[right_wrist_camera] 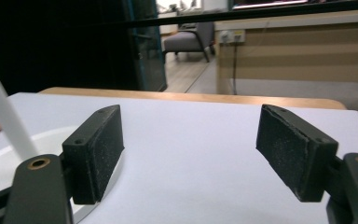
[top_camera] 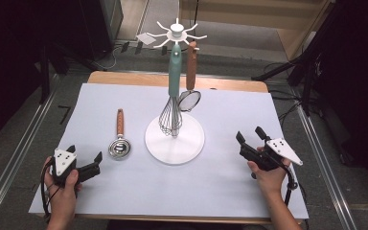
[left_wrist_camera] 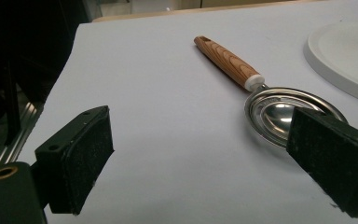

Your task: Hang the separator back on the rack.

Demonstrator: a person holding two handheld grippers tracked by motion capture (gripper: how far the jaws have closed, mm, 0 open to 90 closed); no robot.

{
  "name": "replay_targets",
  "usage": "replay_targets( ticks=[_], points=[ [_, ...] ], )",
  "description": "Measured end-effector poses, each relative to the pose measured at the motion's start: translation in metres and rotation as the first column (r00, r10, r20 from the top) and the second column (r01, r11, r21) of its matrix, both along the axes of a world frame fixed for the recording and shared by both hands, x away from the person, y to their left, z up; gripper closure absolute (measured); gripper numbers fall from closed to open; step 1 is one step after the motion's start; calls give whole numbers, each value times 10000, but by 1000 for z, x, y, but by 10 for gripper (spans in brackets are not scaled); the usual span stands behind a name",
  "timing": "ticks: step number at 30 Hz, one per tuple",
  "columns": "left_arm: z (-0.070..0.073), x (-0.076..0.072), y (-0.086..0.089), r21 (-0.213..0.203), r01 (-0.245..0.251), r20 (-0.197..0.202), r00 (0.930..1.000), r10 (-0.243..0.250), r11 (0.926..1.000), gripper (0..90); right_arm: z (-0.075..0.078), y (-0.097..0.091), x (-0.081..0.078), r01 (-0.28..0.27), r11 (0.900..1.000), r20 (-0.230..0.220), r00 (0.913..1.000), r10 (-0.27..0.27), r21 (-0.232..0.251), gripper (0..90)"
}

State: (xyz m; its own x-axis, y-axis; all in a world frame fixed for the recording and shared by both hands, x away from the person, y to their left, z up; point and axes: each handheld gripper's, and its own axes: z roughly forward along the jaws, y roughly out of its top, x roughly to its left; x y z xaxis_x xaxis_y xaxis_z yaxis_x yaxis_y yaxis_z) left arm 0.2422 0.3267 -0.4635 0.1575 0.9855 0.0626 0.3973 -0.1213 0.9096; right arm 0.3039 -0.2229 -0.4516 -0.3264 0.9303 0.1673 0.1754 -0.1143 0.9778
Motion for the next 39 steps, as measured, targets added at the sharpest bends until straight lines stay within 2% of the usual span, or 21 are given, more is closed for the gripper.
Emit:
replay_targets(
  ticks=[3,6,10,15,21,24,27,29,31,36,39],
  points=[
    [0,0,0,-36,-28,5,10000,28,10000,77,-6,-1,-1,276,9996,4,9996,-276,-70,233],
    [0,0,0,-29,-23,-1,10000,23,10000,77,-11,-3,-2,270,9988,33,9996,-269,-419,210],
    [0,0,0,-34,-39,-12,10000,39,10000,77,-18,-8,-6,342,9973,-9,9994,-343,-651,198],
    [0,1,0,-10,-44,-41,10000,44,10000,77,-26,-18,-12,649,9954,2,9979,-650,-709,178],
    [0,0,0,18,-55,-51,10000,55,10000,77,-35,-18,-16,729,9924,-18,9973,-734,-994,166],
    [0,0,0,0,-55,-58,10000,55,10000,77,-36,-19,-16,876,9924,26,9961,-877,-866,163],
    [0,0,0,-24,-57,-58,10000,57,10000,77,-37,-22,-17,1211,9921,26,9926,-1211,-343,151],
    [0,0,0,-54,-46,-26,10000,46,10000,77,-37,-23,-18,1328,9910,50,9911,-1327,-178,147],
    [0,0,0,-21,-46,-25,10000,46,10000,77,-37,-24,-18,1231,9923,7,9924,-1231,-132,183],
    [0,1,0,-28,-87,-57,9999,87,10000,77,-37,-25,-18,1401,9901,-23,9901,-1401,-75,220],
    [0,2,1,-110,-153,-215,9997,150,9998,77,-37,-24,-18,1636,9865,-47,9865,-1636,-45,260]
  ],
)
